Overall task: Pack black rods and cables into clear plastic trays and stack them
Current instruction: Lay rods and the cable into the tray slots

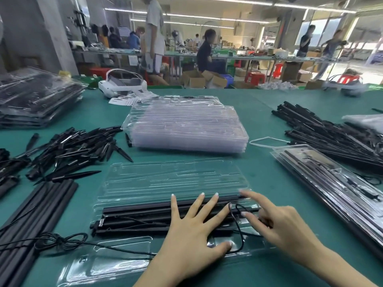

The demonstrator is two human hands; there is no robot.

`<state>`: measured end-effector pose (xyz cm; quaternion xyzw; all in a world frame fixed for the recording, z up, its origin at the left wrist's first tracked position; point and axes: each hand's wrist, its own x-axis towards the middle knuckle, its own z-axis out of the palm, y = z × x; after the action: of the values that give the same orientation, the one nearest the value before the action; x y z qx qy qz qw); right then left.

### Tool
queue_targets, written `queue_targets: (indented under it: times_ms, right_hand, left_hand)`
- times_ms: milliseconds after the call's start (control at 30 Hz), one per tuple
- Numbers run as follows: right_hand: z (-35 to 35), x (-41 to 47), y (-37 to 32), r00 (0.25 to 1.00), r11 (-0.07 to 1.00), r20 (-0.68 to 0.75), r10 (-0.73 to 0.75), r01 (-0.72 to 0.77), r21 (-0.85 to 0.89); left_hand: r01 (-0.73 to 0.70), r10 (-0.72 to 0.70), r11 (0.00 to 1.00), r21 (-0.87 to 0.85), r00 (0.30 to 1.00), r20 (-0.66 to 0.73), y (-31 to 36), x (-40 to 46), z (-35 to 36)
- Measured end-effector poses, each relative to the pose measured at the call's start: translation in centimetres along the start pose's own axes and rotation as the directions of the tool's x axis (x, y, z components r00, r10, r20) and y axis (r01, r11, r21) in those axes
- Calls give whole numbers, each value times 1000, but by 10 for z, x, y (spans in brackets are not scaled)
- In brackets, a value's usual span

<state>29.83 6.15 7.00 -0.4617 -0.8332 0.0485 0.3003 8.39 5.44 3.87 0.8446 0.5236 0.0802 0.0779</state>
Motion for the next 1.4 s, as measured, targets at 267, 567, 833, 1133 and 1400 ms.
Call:
queue_targets:
  times_ms: [267, 567, 833, 1133, 1400]
  right_hand:
    - [-3, -10, -2, 978, 987, -174, 113, -130, -92]
    - [-19, -2, 3, 938, 939, -57, 341, -343, -33]
    - [-57, -7, 23, 894, 669, 355, 273, -441, 598]
    - [-62, -14, 38, 982, 990, 142, -124, 133, -53]
    - [-32, -9, 19, 978, 860, 174, 117, -188, 475]
  left_hand:
    - [-3, 3, 998, -65, 1000, 5, 1, -3, -3]
    - [-111, 109, 991, -71, 994, -30, 3, -4, -7]
    - [-112, 113, 993, -29, 993, 17, 3, -3, -5]
    - [-163, 164, 986, -35, 986, 18, 2, -2, -4]
    - [-173, 174, 985, -22, 983, 59, 3, -1, -6]
